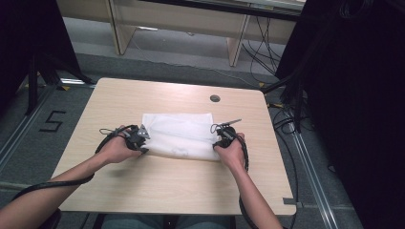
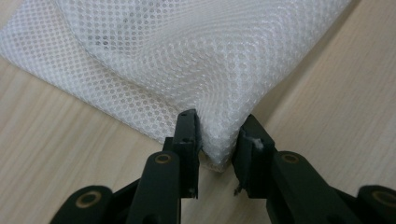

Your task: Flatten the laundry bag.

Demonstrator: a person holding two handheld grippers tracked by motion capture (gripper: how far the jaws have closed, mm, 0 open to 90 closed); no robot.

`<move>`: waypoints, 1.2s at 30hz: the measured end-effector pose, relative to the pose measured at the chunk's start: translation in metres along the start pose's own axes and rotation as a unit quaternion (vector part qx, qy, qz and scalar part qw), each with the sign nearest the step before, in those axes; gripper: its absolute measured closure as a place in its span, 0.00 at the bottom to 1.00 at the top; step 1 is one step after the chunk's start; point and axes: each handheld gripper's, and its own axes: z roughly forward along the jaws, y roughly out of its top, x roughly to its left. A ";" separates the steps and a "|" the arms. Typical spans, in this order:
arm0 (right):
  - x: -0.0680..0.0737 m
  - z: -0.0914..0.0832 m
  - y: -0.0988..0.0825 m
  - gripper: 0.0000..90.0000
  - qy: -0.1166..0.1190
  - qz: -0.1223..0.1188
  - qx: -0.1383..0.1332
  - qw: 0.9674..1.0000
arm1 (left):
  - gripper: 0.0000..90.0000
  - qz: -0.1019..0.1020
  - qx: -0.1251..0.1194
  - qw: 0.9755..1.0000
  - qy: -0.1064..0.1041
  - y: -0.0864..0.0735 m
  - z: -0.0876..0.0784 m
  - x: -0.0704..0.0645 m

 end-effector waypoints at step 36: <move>0.029 -0.038 0.001 0.77 0.007 -0.064 -0.069 0.996 | 0.47 -0.073 -0.134 0.988 0.009 0.020 -0.042 0.058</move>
